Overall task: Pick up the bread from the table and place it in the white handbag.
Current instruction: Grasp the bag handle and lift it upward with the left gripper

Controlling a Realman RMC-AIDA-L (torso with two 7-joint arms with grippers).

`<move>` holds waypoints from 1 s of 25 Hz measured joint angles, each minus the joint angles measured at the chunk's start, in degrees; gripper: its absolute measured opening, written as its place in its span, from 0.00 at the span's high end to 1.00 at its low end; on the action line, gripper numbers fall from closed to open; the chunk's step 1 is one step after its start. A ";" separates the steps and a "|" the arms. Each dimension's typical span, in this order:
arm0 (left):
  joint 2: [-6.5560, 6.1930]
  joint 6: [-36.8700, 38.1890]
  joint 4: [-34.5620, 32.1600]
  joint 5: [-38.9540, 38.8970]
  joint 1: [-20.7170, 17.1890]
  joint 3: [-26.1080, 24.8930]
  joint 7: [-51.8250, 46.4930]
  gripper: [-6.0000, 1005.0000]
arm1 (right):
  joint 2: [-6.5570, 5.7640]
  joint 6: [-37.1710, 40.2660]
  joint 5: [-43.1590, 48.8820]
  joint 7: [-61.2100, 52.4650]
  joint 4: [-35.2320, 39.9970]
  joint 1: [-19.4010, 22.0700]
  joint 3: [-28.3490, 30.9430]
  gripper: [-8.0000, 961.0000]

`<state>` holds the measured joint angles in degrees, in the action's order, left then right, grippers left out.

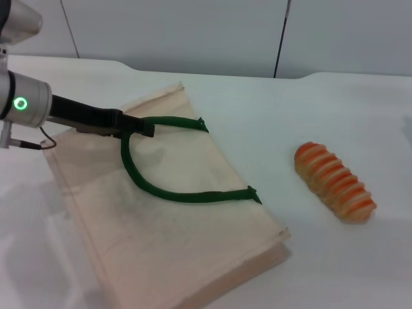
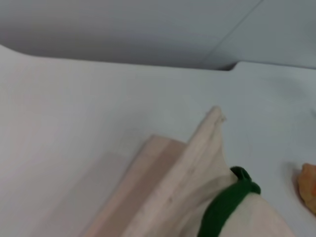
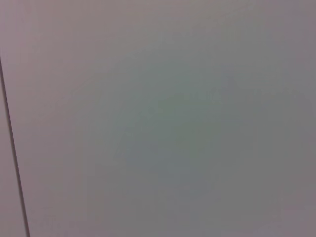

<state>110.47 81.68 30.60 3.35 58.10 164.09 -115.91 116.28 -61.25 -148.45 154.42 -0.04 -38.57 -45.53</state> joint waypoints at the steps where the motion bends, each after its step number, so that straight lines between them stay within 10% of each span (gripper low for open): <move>1: 0.00 -0.44 -0.77 0.15 -0.04 0.00 -0.16 0.19 | 0.00 0.00 0.00 0.00 0.00 -0.01 0.00 0.07; 15: 0.33 -3.22 -3.88 2.45 -0.22 -0.02 -4.97 0.21 | 0.00 0.00 0.00 0.00 -0.06 -0.10 0.00 0.07; 25: 0.41 -3.09 -3.89 -1.35 -1.56 -0.14 -2.64 0.64 | 0.00 0.00 0.00 0.00 -0.01 -0.06 0.00 0.07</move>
<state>110.89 78.59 26.71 2.01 56.55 163.95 -118.56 116.28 -61.26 -148.45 154.42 -0.05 -38.64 -45.53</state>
